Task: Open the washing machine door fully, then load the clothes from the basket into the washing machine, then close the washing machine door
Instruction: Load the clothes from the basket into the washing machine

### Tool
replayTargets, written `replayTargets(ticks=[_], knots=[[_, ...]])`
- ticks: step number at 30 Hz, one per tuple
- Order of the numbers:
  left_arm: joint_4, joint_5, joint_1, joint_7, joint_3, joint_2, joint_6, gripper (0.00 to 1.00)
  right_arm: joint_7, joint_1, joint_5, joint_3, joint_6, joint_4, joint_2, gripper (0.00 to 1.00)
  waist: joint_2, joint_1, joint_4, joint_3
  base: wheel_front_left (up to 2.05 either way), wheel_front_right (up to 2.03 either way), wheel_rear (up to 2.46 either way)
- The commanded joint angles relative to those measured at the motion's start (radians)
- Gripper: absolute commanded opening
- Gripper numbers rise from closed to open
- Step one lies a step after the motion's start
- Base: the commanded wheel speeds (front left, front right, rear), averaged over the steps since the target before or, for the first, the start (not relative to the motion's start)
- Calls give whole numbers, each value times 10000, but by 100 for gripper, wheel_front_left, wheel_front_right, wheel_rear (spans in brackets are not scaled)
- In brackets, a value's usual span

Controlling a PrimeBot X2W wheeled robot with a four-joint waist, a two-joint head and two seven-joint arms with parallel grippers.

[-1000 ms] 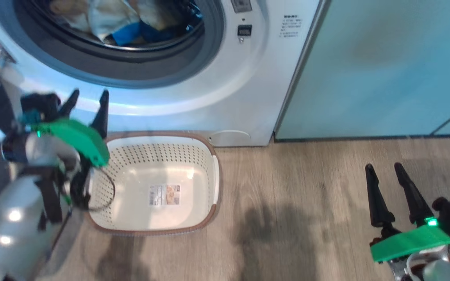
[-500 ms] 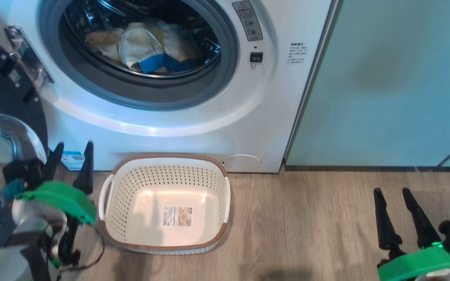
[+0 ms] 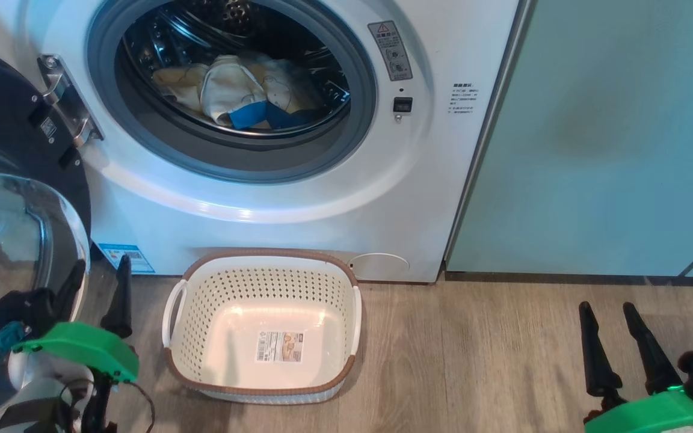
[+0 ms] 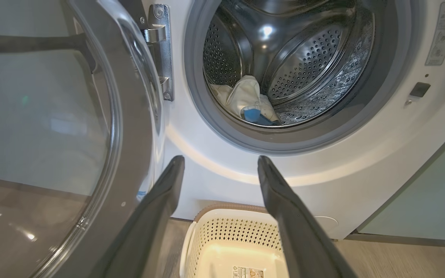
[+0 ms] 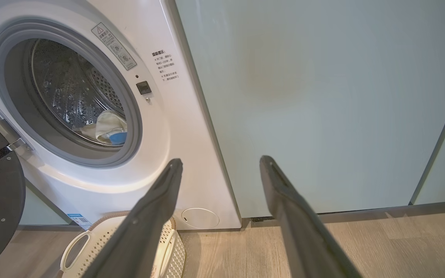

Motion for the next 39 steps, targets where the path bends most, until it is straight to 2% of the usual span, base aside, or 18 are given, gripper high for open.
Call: replayTargets(ticks=[1,17,39], knots=[[-297,154,-260,-62,559,273,-77,100,-96,-96,-99,206,46,-356,-238,100,-1,1,-1,25,0,0,0],[-93,924,-211,-62,1022,-125,-534,100,-96,-154,-89,184,46,-337,-218,100,-1,1,-24,-10,0,0,0],[-167,1235,-147,-63,1226,-415,-698,100,-96,-140,-72,208,46,-335,-236,100,-1,1,-25,-46,0,0,0]])
